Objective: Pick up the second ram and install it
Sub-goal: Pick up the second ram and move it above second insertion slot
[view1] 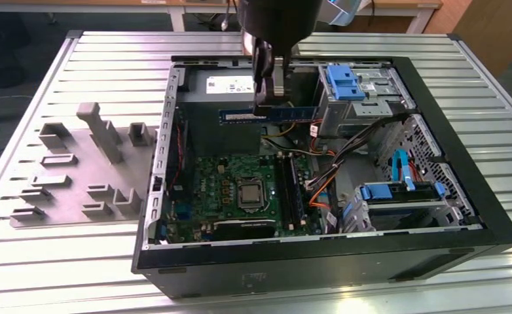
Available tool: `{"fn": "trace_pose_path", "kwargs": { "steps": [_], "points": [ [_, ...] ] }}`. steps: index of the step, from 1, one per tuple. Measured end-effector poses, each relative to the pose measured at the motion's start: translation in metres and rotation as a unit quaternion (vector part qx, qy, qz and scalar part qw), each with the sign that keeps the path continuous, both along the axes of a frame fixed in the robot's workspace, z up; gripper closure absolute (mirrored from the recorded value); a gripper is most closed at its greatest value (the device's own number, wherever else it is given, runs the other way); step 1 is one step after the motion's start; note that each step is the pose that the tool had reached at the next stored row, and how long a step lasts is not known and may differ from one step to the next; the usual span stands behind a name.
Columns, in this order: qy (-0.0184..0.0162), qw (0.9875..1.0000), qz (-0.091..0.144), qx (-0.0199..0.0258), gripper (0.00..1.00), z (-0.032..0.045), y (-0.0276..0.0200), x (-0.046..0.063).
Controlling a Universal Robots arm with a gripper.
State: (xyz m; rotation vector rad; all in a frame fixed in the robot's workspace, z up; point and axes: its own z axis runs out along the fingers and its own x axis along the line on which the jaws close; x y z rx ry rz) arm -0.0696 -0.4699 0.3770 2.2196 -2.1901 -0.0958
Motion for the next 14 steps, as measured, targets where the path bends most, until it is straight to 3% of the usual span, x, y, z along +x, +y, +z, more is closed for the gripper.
{"fn": "trace_pose_path", "kwargs": {
  "steps": [14],
  "points": [
    [0.0,1.0,0.0,0.0,0.88,-0.0199,-0.0014,-0.009]
  ]
}}
